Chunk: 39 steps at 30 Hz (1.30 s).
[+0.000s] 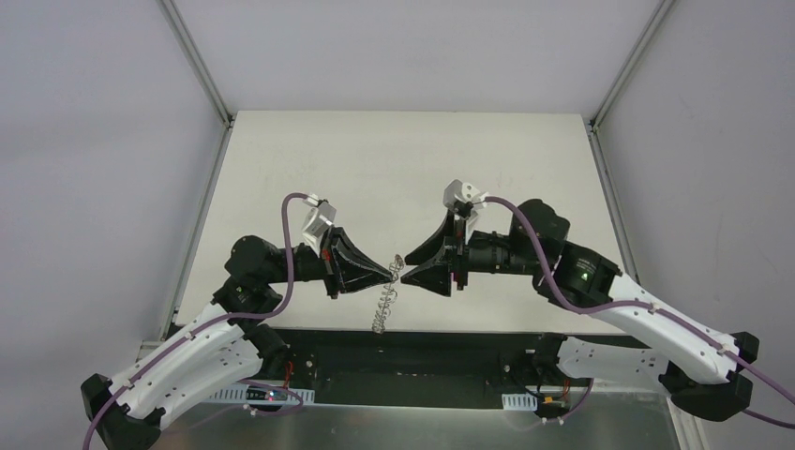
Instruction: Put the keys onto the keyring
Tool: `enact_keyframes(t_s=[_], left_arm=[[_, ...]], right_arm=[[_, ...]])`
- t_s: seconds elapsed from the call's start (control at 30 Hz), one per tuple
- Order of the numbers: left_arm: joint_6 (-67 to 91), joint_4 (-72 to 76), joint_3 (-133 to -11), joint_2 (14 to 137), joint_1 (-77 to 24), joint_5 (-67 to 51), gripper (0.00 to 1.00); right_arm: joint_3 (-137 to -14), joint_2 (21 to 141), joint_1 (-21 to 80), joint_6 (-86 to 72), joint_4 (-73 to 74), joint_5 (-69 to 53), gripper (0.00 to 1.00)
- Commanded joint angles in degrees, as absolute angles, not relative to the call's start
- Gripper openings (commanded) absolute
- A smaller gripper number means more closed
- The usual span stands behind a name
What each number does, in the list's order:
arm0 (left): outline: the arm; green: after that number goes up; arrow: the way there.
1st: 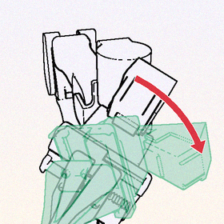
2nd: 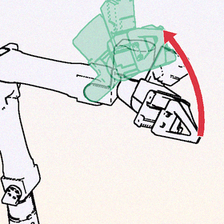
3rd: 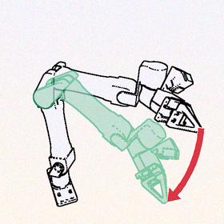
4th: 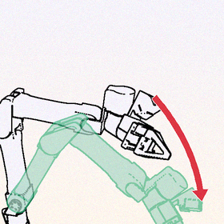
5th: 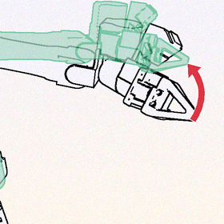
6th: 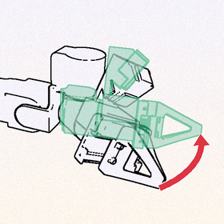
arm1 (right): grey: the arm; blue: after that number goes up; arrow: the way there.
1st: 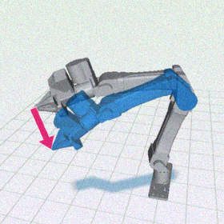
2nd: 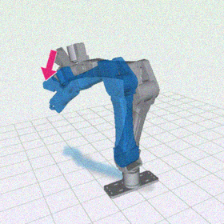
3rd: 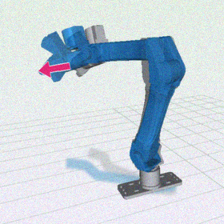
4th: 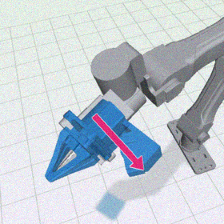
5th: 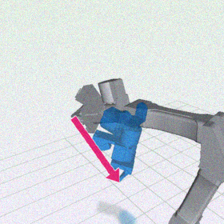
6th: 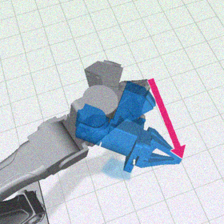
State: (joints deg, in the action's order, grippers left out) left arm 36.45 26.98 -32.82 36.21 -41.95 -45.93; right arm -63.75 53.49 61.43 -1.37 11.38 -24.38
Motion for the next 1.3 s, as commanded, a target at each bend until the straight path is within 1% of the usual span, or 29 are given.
enact_keyframes(t_s=[0.0,0.1,0.23,0.3,0.47,0.53,0.67,0.73,0.97,1.27], left_arm=[[34.71,29.97,-32.62,35.53,-41.83,-45.24,0.0],[34.48,29.97,-32.62,35.98,-41.79,-45.11,0.0],[33.44,28.99,-32.6,36.32,-41.81,-43.49,0.0],[32.38,27.89,-32.68,36.71,-41.82,-42.57,0.0],[30.18,25.51,-32.1,36.62,-41.83,-39.97,0.0],[29.05,24.05,-32.29,36.41,-41.84,-39.08,0.0],[27.51,21.73,-32.34,36.21,-41.81,-37.4,0.0],[27.26,21.31,-32.34,36.08,-41.79,-37.12,0.0],[26.46,19.91,-32.06,35.17,-41.83,-35.58,0.0],[26.69,19.01,-32.08,35.17,-41.78,-35.78,0.0]], right_arm=[[-64.31,50.23,61.31,-1.03,11.13,-18.21,0.47],[-65.32,50.54,61.25,-1.22,15.0,-10.04,0.48],[-66.31,53.03,59.98,-3.61,20.2,6.8,0.48],[-65.83,54.59,58.46,-5.28,22.18,11.93,0.51],[-62.14,58.94,48.2,-12.43,24.3,10.56,0.5],[-60.23,61.3,43.24,-15.33,23.76,9.39,0.47],[-57.6,67.46,37.3,-19.96,21.42,8.31,0.42],[-57.4,71.31,36.04,-22.02,20.43,9.14,0.4],[-59.37,84.09,35.6,-29.75,18.89,12.49,0.39],[-59.86,90.12,35.47,-38.63,19.68,17.68,0.41]])
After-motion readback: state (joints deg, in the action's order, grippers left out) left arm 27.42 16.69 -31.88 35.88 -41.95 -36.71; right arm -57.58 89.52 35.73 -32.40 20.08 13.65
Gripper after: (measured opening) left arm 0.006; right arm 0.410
